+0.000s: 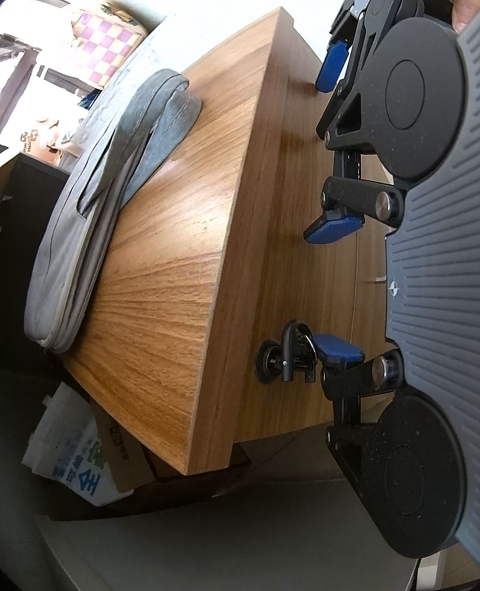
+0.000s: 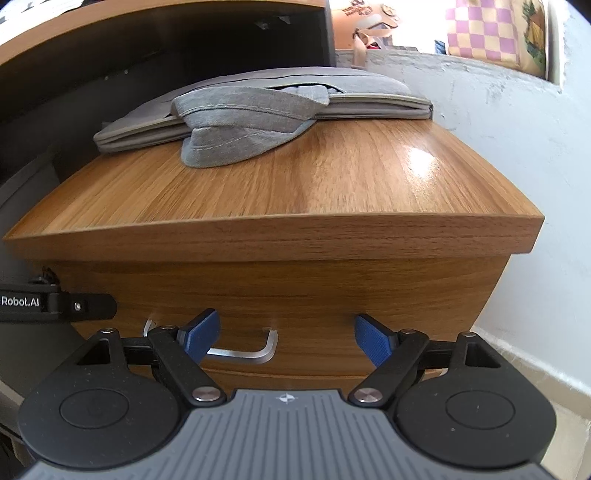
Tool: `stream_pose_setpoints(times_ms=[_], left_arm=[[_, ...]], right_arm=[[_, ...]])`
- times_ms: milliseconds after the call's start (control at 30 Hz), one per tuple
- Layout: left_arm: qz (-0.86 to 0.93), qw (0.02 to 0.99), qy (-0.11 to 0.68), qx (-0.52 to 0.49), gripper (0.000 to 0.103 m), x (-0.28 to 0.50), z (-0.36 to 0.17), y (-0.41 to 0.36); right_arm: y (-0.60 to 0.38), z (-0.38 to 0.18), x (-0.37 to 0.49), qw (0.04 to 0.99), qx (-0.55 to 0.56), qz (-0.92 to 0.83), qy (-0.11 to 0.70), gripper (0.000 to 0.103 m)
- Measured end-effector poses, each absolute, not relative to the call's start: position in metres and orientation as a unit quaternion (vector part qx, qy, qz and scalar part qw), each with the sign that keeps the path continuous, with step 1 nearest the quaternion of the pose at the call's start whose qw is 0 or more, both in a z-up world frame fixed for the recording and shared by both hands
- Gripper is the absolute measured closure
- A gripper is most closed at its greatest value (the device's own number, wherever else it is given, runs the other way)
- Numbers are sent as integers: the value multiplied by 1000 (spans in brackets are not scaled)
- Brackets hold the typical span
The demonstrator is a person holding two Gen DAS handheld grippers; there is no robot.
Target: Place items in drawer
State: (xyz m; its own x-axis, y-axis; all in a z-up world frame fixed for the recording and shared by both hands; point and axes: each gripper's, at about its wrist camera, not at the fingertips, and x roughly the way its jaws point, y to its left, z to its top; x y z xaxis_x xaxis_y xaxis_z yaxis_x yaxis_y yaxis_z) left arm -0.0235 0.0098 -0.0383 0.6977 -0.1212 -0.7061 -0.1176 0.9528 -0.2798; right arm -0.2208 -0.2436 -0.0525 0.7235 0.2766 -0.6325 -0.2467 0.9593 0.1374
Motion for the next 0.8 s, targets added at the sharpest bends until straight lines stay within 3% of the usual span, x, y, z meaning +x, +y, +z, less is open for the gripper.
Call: stream_pose_setpoints(times_ms=[433,800], left_arm=[[0,910,390,-143,40,-18,-39,12],[2,910,388,-145,29,-33,-30,15]], right_arm=[[-244,-55,-206,927,46,131,348,17],[-245,-44,-220,927,31,143,345,17]])
